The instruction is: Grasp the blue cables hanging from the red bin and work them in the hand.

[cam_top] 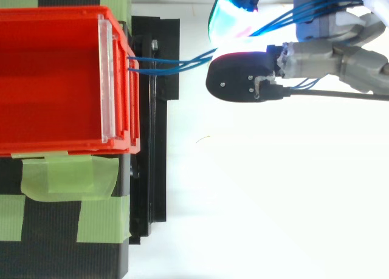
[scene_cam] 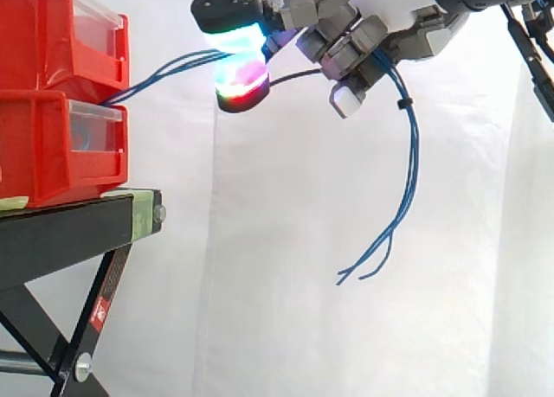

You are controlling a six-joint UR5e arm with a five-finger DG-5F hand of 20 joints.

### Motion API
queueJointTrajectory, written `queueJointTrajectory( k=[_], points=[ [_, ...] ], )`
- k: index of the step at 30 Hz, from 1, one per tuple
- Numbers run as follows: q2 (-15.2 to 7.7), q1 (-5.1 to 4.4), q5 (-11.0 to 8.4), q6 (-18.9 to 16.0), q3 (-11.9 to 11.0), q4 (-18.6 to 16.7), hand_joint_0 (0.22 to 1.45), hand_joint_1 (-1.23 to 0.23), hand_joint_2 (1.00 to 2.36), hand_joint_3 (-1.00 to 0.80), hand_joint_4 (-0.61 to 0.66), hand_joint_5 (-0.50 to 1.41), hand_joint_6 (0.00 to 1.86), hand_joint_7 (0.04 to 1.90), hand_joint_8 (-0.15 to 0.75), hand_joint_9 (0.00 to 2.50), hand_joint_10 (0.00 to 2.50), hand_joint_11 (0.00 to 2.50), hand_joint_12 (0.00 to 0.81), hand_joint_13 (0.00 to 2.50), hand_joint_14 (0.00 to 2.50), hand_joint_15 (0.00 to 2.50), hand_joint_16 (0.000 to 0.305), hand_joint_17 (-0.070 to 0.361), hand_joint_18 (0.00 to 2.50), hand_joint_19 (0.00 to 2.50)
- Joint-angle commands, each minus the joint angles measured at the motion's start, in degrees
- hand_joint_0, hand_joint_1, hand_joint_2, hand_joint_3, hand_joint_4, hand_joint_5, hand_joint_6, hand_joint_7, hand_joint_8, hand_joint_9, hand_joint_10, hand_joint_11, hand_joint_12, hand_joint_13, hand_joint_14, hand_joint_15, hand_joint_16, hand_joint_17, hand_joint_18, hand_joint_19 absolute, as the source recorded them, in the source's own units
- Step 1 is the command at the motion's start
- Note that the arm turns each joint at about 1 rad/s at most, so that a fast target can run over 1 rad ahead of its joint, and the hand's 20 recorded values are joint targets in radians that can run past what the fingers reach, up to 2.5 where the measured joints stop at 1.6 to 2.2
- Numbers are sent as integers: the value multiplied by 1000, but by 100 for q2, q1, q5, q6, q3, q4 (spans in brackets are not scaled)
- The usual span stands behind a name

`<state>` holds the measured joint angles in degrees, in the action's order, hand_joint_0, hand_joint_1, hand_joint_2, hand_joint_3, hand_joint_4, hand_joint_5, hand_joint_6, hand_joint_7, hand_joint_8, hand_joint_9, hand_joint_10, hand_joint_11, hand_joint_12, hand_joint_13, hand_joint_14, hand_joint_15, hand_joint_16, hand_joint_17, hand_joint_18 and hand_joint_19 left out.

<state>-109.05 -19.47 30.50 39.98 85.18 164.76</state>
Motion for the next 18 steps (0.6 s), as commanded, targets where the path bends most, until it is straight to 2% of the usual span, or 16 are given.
queueJointTrajectory(
  k=[1,8,11,14,17,18],
  points=[
    [-2,5,0,28,-1,-23,878,-665,1015,-636,201,492,21,1410,477,846,2500,2500,552,1158,2500,1939,47,105,1451,754],
    [-2,14,9,80,-10,-23,898,-644,1022,-434,231,470,0,1405,492,853,2500,2500,554,1164,2500,1948,47,106,1455,757],
    [7,22,9,54,-1,-23,941,-557,1016,-236,275,467,0,1392,479,869,2500,2500,563,1203,2500,1924,56,127,1503,620],
    [-2,-22,-26,-34,-1,-14,954,-543,1014,-233,286,467,0,1388,491,876,2500,2500,564,1200,2500,1926,58,130,1480,566],
    [-2,-30,-35,-139,-1,-14,959,-529,1013,-326,293,431,3,1361,511,876,2500,2500,568,1189,2500,1944,57,129,1456,555],
    [-2,-39,-35,-175,-1,-14,968,-530,1015,-212,299,432,2,1348,475,857,2500,2500,576,1190,2500,1937,57,128,1452,561]
  ],
)
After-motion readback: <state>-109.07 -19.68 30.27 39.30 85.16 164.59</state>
